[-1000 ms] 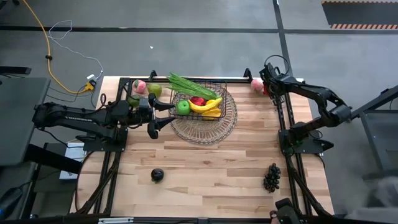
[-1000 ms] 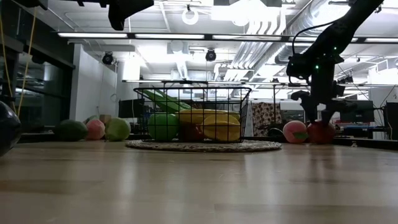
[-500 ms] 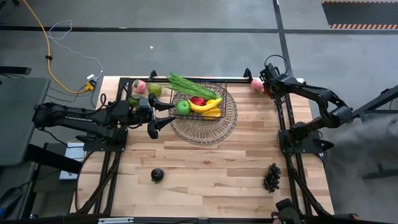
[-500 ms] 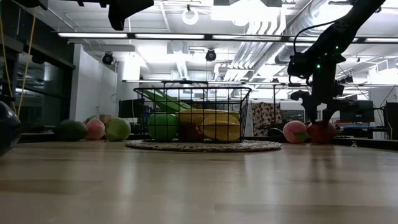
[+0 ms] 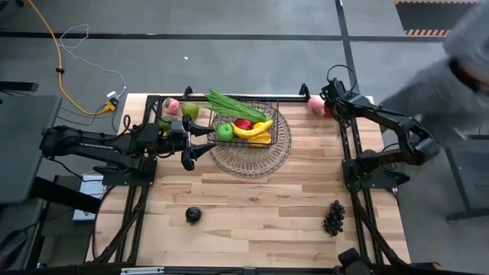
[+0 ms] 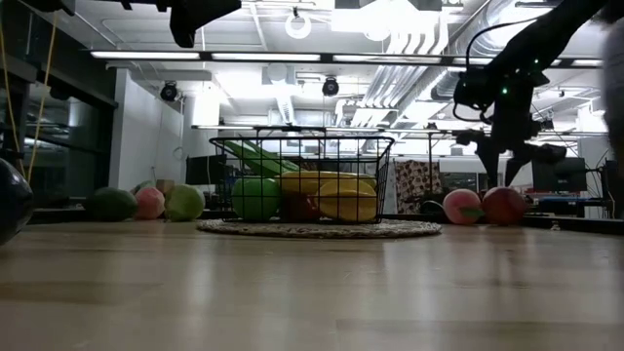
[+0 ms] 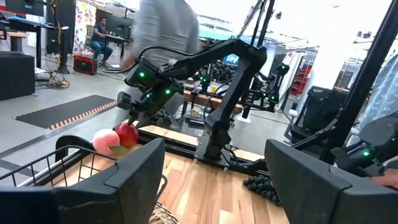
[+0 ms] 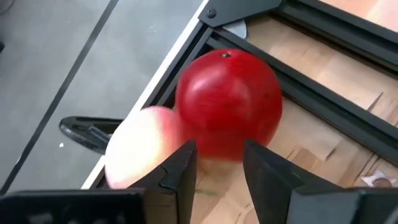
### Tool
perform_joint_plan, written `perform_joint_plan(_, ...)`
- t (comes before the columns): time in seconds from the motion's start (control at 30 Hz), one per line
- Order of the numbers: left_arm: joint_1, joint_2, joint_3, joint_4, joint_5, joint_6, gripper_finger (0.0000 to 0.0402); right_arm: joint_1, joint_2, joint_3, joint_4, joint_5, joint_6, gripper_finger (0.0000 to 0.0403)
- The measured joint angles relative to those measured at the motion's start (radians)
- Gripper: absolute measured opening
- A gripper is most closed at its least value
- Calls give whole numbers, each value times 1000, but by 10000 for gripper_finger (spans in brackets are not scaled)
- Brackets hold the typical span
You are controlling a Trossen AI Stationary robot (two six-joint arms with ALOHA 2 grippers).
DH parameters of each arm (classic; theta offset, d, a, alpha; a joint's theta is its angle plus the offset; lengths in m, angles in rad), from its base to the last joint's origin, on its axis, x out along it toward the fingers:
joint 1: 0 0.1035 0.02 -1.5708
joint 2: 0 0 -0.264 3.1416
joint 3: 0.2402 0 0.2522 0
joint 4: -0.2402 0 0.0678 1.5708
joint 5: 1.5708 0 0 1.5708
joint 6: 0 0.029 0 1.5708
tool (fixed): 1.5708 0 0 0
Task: Build produce basket
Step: Put the pomegranate into the black wire basket
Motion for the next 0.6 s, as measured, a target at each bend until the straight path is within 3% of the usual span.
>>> perform_joint_plan(0.3,0,0,0,0,1,0,266,0,-6,0,28,-54,-97,121)
perform_joint_plan(0.43,0,0,0,0,1,1,266,1,-7,2,12,-92,-155,160)
perform_joint_plan(0.6,0,0,0,0,1,1,266,1,-7,3,-65,-104,-91,230)
